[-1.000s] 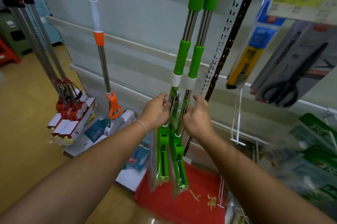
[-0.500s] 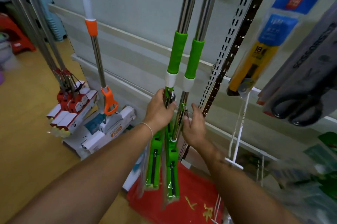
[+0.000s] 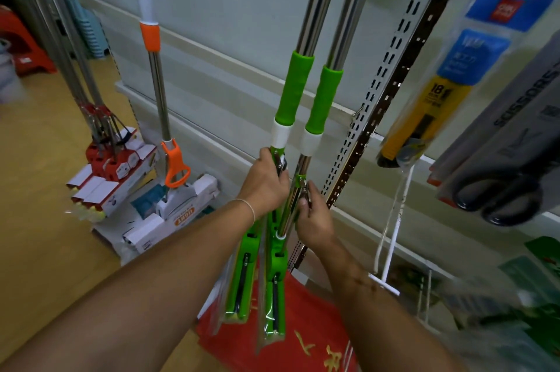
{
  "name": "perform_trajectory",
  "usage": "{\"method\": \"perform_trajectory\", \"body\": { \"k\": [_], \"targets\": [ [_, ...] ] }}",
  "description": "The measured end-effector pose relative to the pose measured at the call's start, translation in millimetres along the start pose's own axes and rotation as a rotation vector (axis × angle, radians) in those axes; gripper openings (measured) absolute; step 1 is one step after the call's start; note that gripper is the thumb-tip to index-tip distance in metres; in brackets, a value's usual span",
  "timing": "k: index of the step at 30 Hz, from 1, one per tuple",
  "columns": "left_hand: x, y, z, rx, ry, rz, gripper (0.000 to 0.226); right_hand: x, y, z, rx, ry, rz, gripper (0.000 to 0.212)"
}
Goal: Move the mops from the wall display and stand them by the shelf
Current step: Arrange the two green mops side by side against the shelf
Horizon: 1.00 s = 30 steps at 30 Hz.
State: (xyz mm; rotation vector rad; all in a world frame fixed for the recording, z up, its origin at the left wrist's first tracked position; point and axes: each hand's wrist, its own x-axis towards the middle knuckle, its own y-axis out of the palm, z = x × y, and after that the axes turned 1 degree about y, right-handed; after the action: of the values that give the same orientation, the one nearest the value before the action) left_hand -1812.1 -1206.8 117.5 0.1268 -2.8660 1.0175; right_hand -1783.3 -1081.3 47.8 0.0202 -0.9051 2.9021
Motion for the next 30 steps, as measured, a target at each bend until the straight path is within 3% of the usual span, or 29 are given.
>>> {"method": "perform_trajectory", "body": {
  "k": [8, 22, 30],
  "targets": [
    [-5, -14, 8, -0.008, -0.004, 0.086, 0.025, 22, 15, -21, -0.030, -0.117, -0.005, 0.049],
    [-24, -39, 8, 0.051, 0.054, 0.156, 0.020, 4, 16, -14, 0.072, -0.013, -0.111, 0.049],
    [-37, -54, 20, 0.164, 0.097, 0.112, 0.018, 0, 13, -16, 0.041, 0.005, -0.123, 0.042]
  ]
}}
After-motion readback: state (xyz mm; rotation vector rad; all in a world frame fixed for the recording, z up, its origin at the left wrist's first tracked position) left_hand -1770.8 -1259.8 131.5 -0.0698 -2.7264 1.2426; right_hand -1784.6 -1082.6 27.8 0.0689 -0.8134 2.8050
